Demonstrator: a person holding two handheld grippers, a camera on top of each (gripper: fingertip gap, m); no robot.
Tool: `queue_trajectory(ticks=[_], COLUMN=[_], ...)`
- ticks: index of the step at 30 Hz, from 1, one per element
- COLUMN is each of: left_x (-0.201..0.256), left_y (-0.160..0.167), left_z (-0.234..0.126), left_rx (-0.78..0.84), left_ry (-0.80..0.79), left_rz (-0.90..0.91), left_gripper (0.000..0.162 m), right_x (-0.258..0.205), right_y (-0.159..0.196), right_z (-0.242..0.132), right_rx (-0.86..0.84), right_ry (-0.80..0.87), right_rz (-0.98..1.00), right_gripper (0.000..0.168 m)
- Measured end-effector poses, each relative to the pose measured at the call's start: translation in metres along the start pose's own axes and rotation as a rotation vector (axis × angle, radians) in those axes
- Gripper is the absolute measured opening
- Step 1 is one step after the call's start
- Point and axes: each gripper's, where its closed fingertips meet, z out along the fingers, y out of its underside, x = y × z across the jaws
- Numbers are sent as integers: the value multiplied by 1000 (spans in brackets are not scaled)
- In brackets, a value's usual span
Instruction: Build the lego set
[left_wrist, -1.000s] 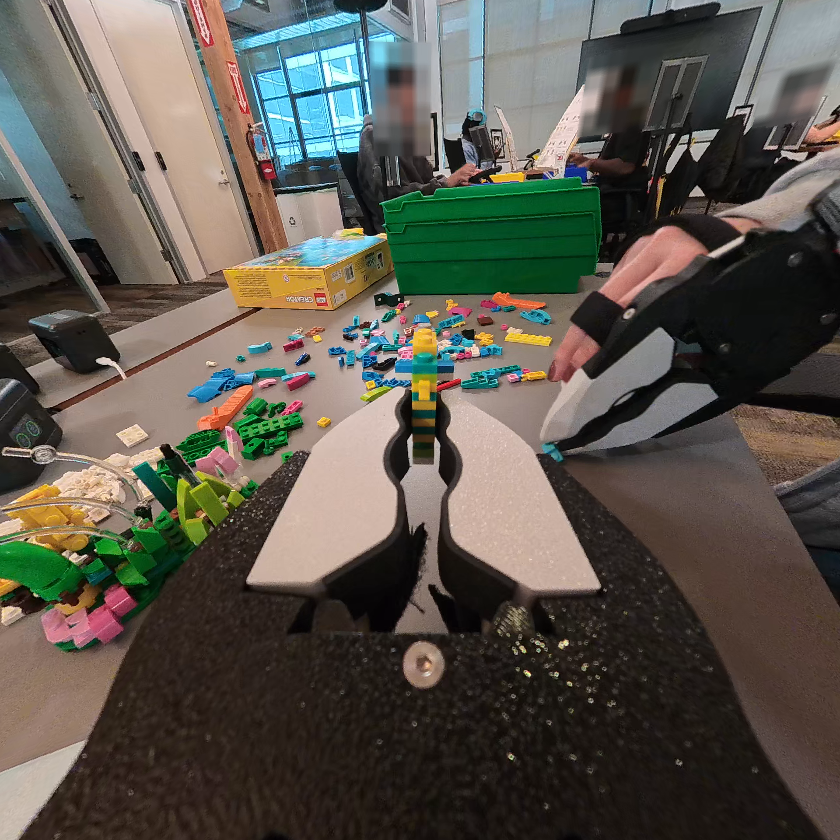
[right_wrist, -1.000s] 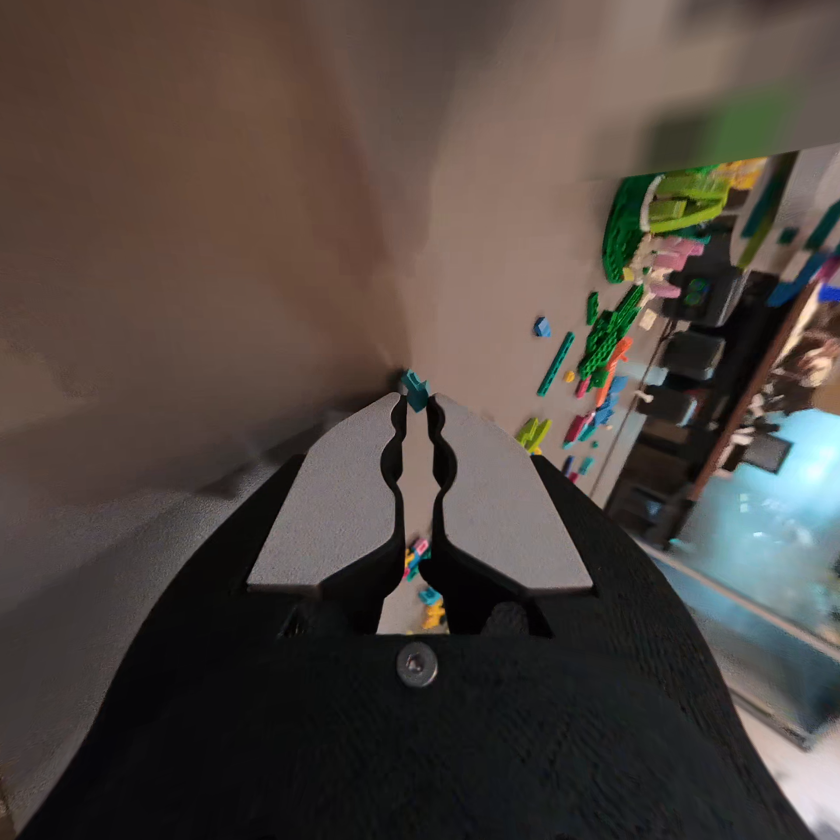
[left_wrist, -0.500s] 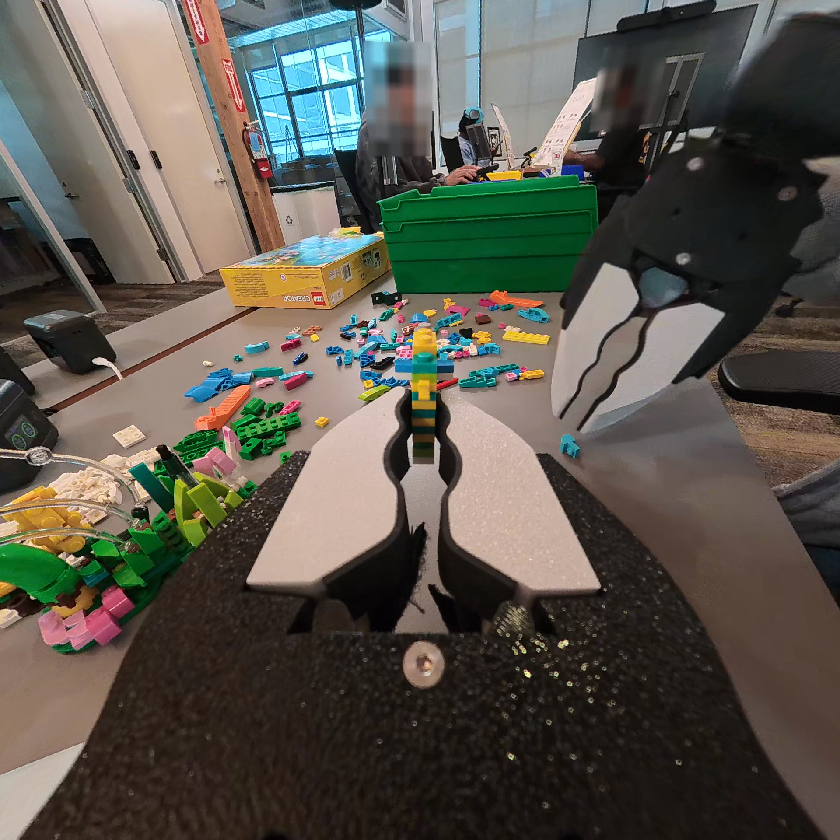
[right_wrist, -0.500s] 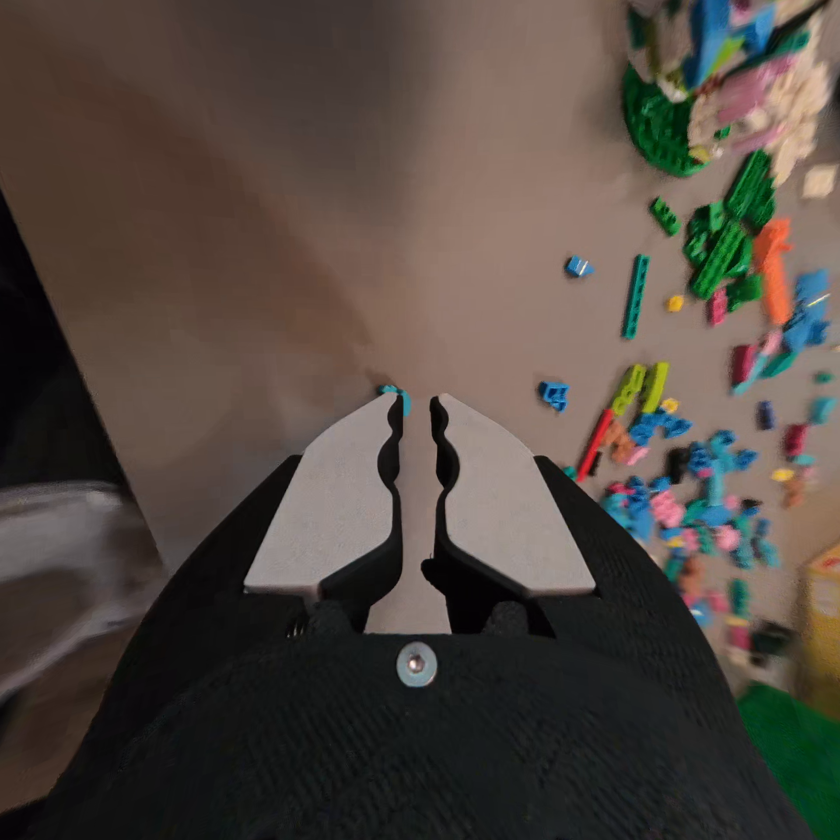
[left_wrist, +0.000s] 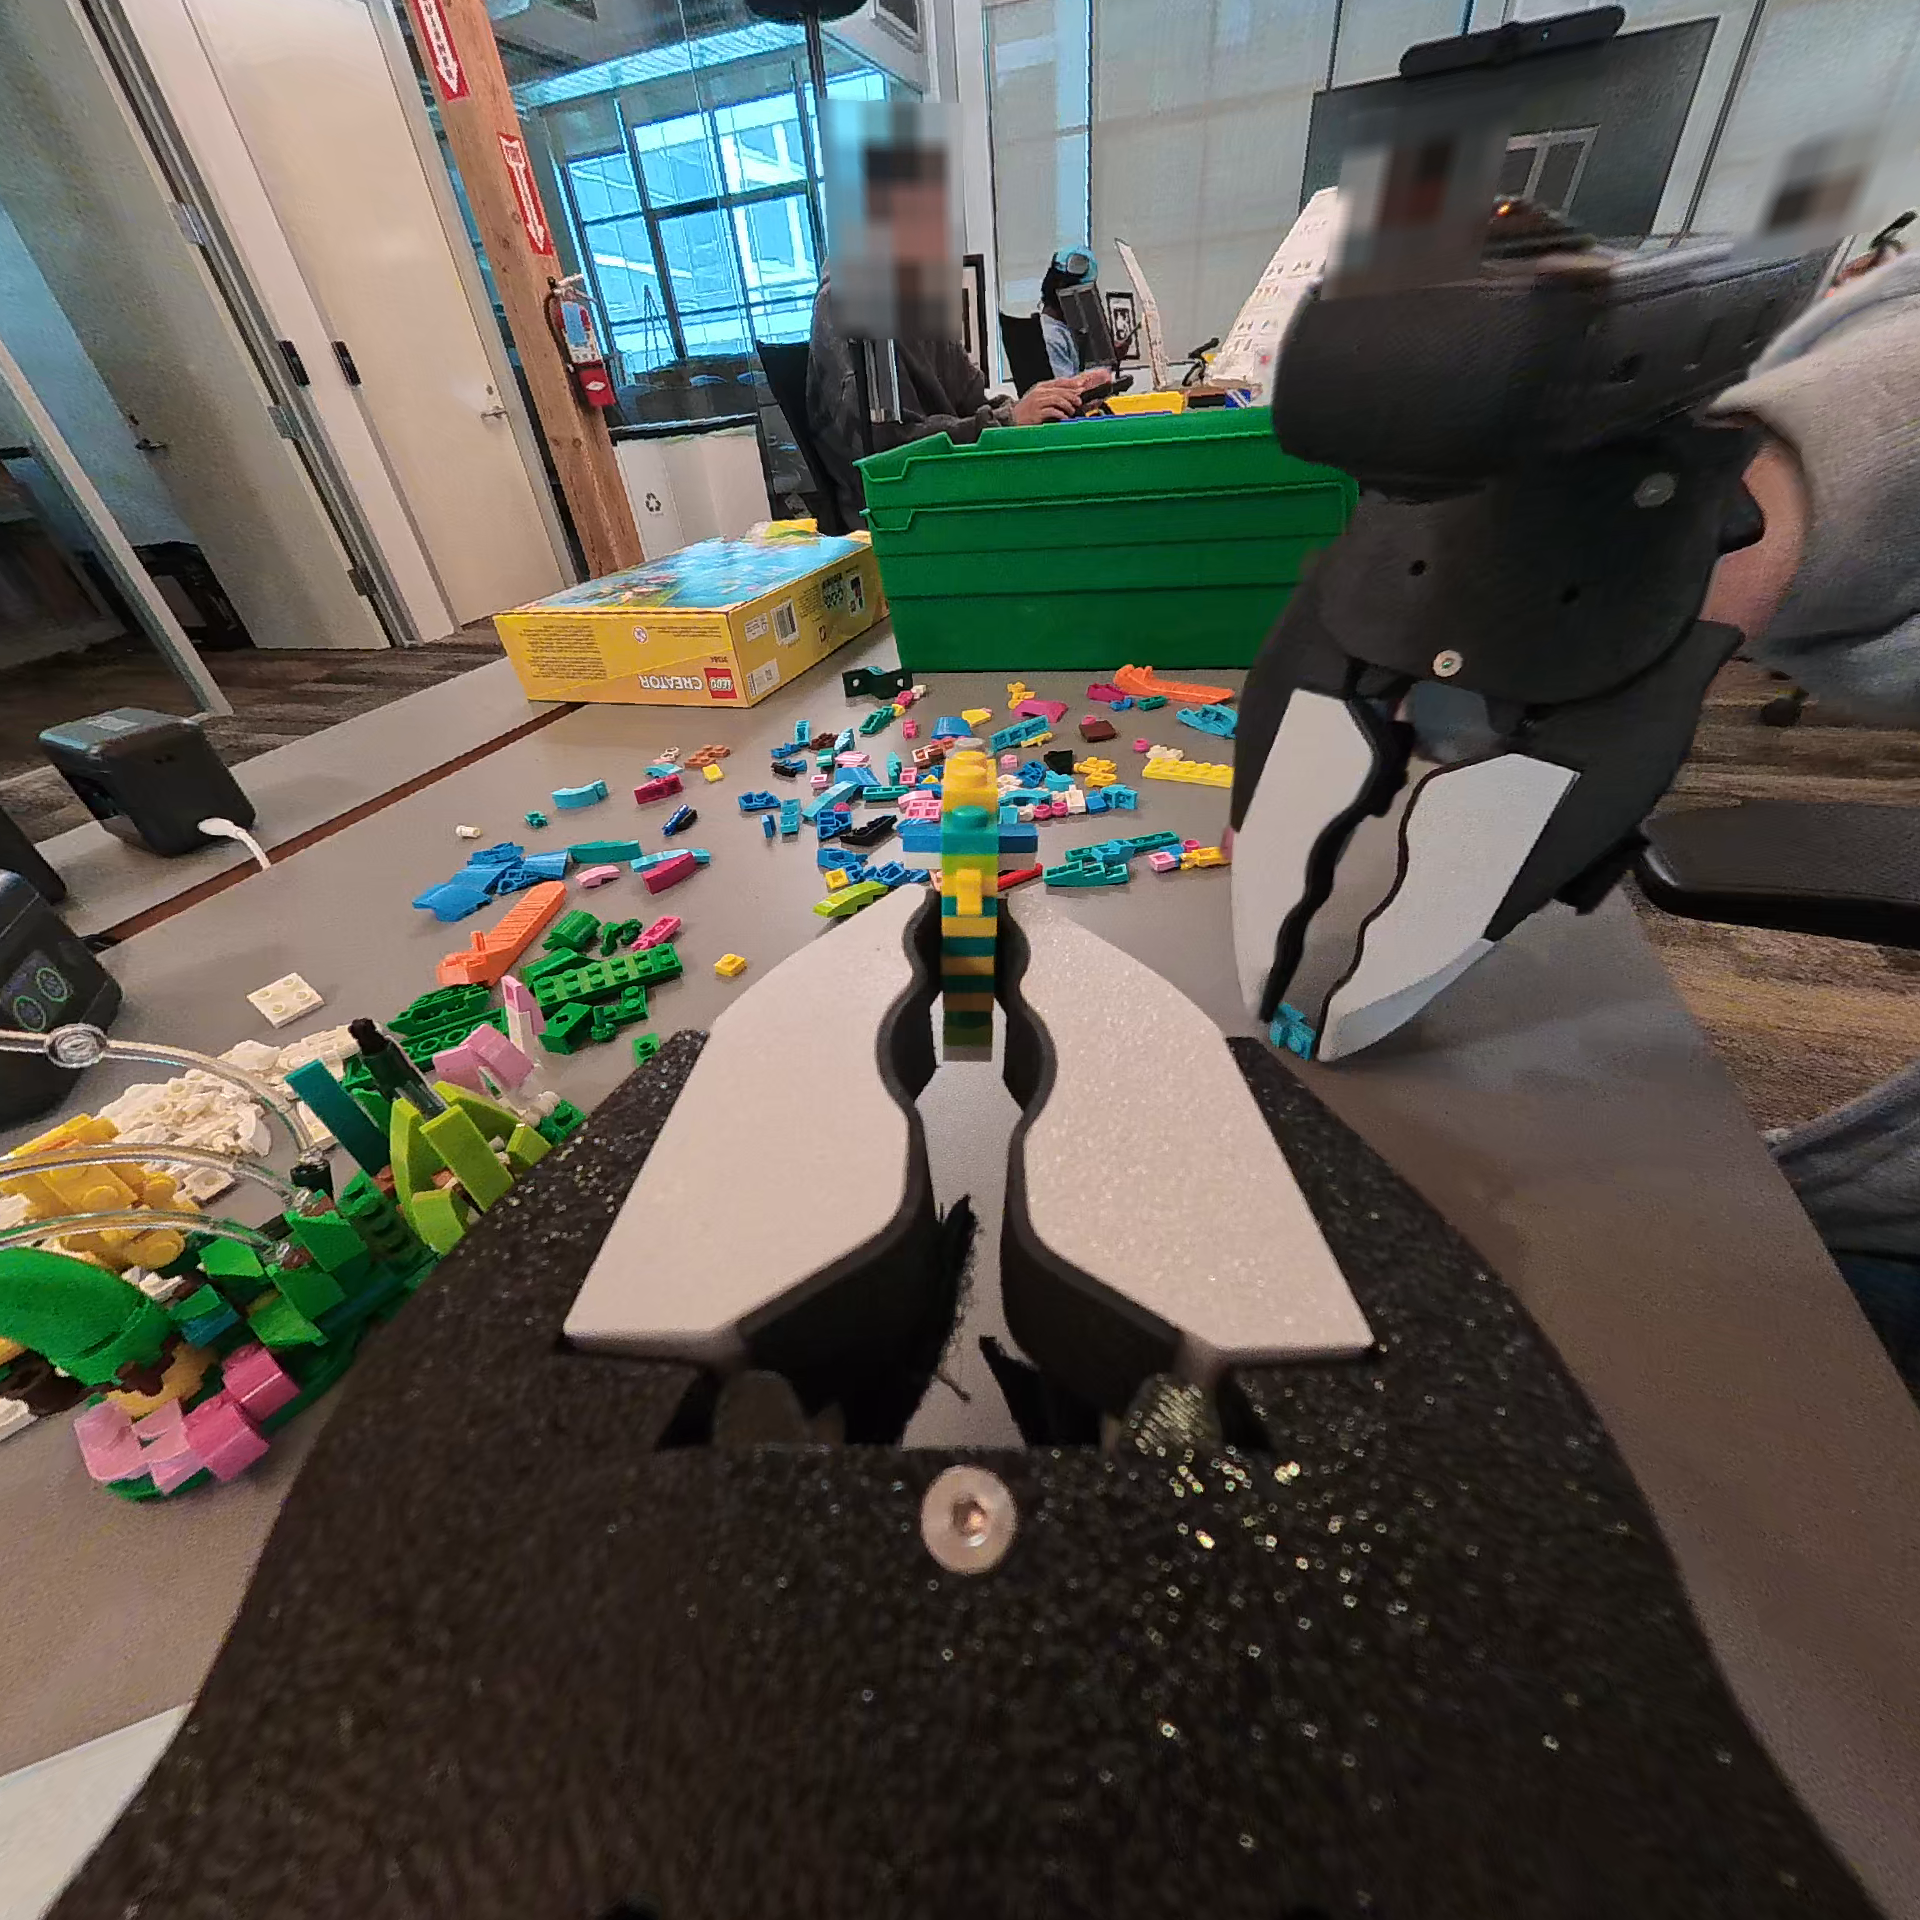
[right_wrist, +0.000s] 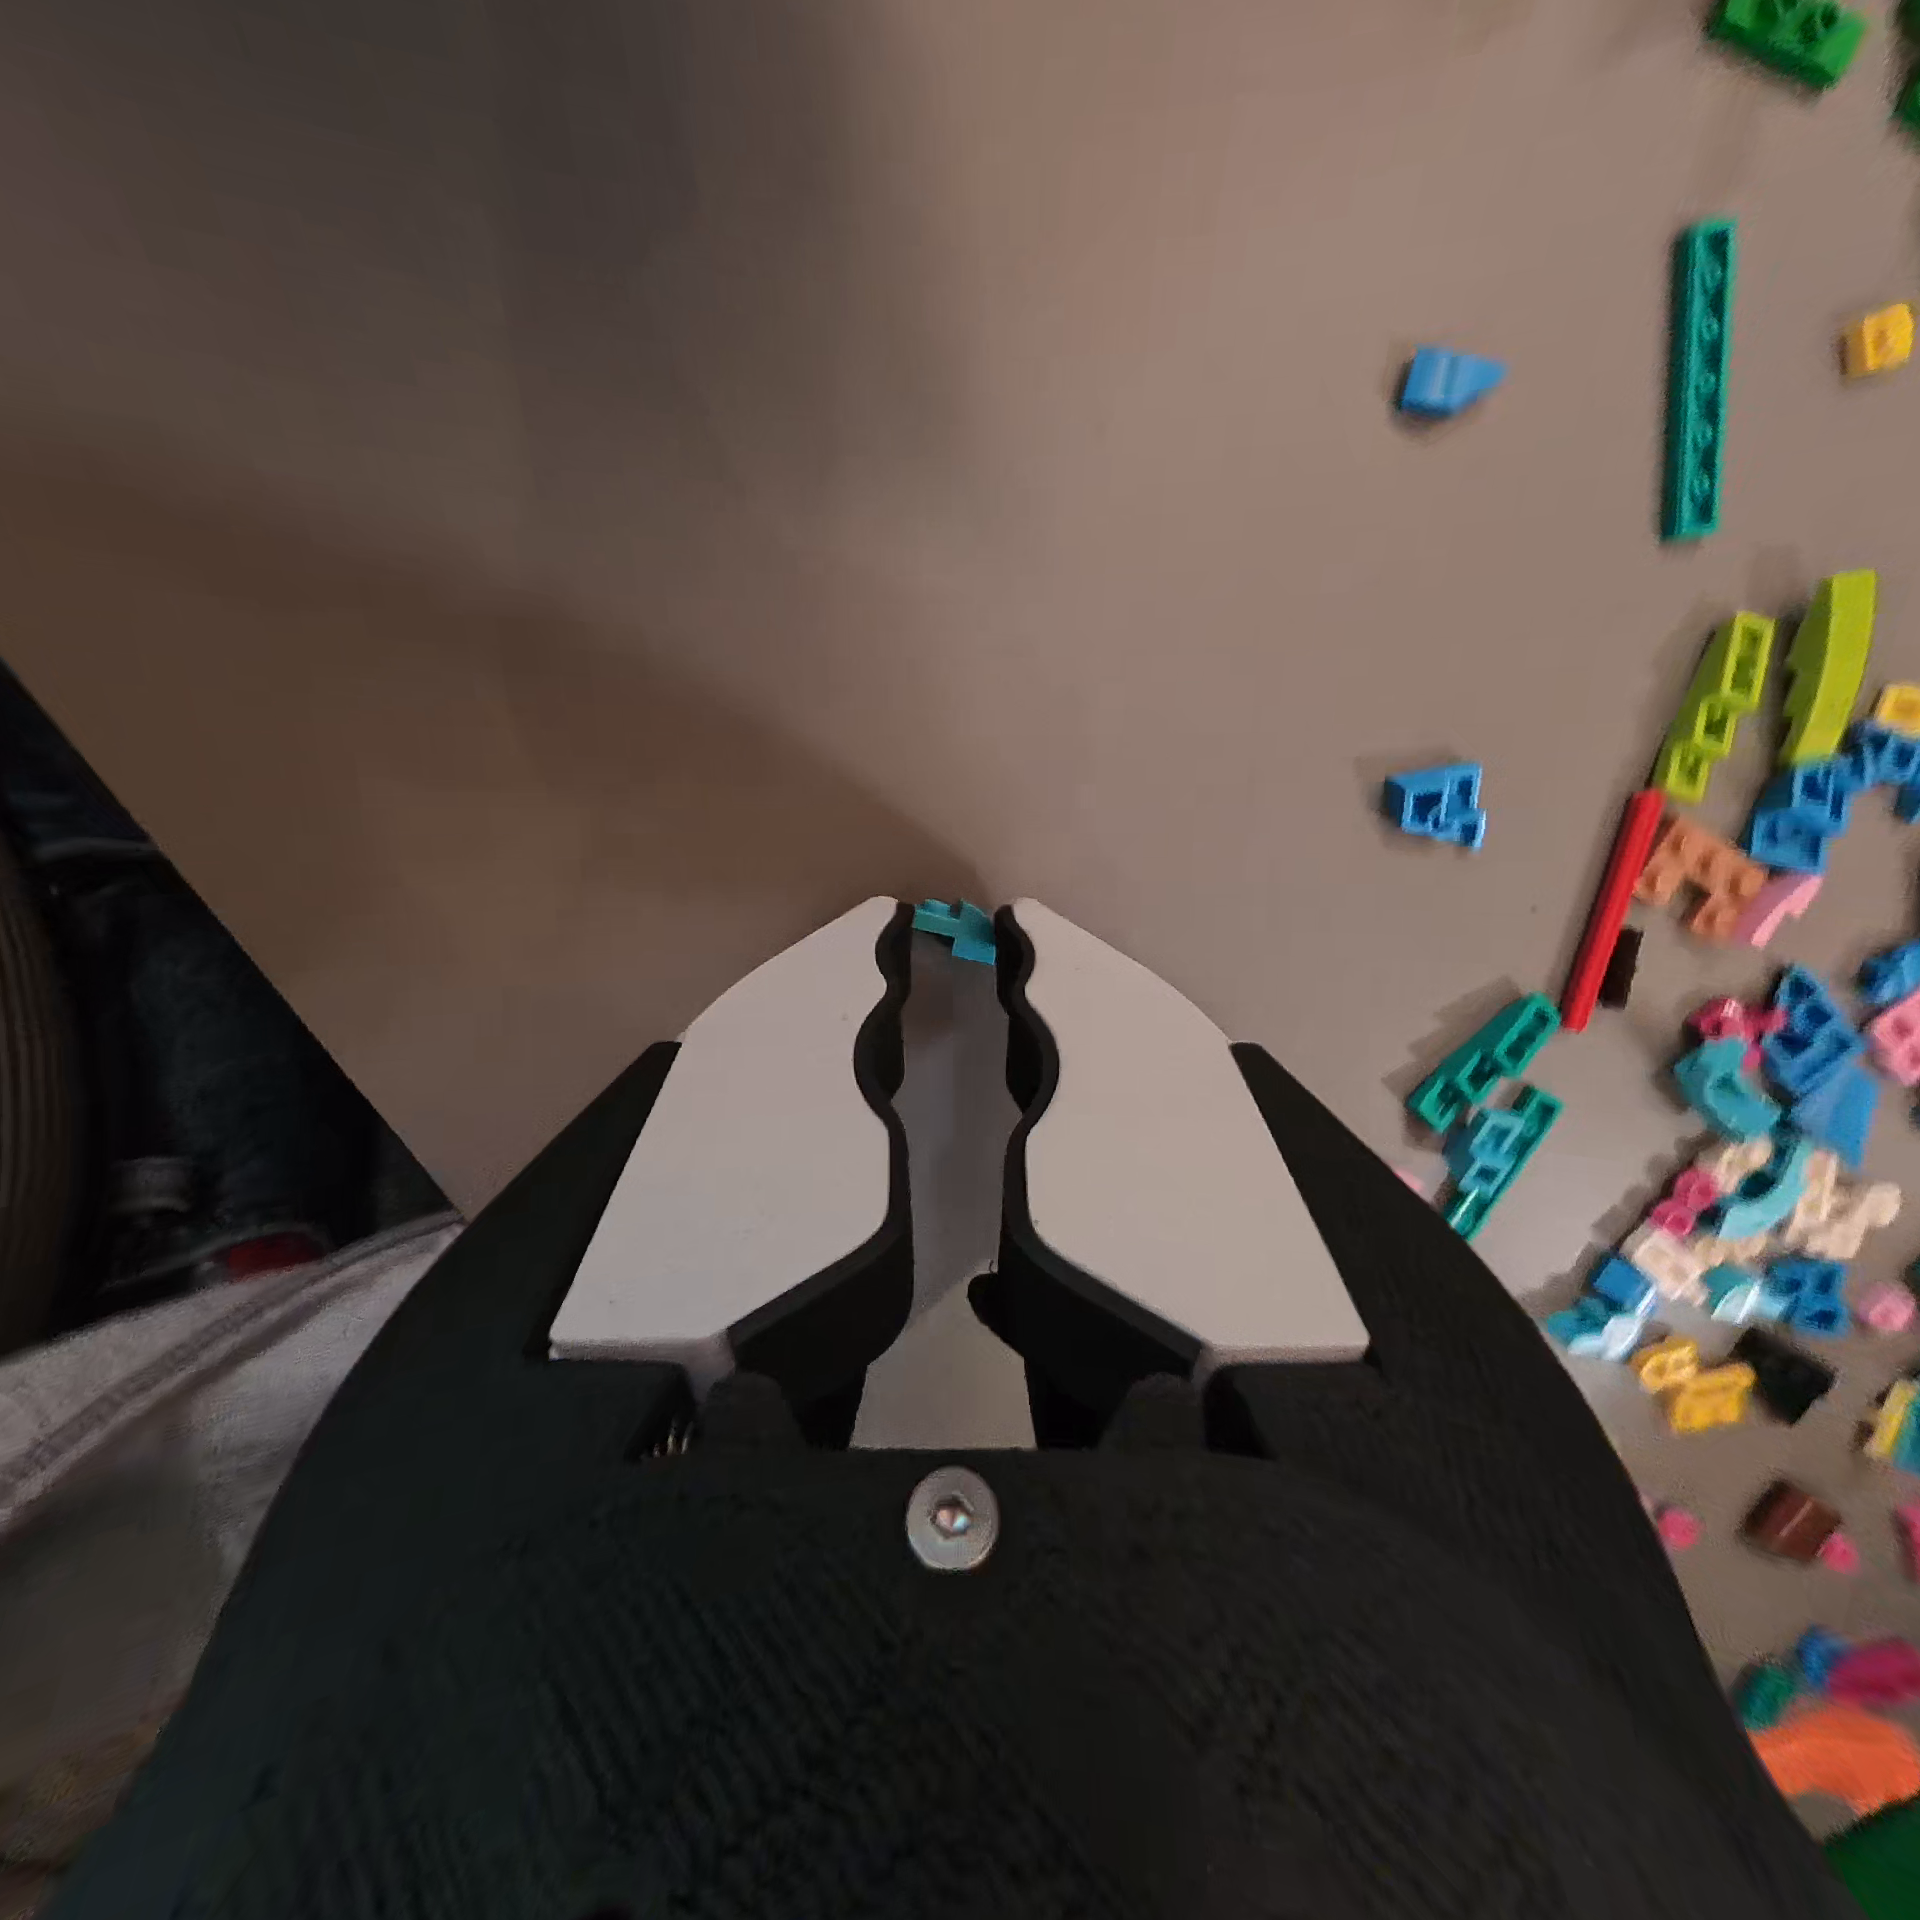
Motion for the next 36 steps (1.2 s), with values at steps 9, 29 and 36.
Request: queue_trajectory(ticks=[9, 29, 36], left_x=[1, 10, 13], left_y=[-1, -3, -2], left_z=[0, 1, 1], left_rx=[3, 15, 9], left_ry=[7, 65, 85], left_rz=[-3, -4, 1], left_gripper=[8, 8, 8], right_x=[1, 5, 16], right_y=[-25, -26, -26], right_z=[-10, -14, -6], right_rx=[258, 475, 279], right_ry=[-41, -36, -92], right_rz=[-509, -148, -552], right_gripper=[16, 20, 18])
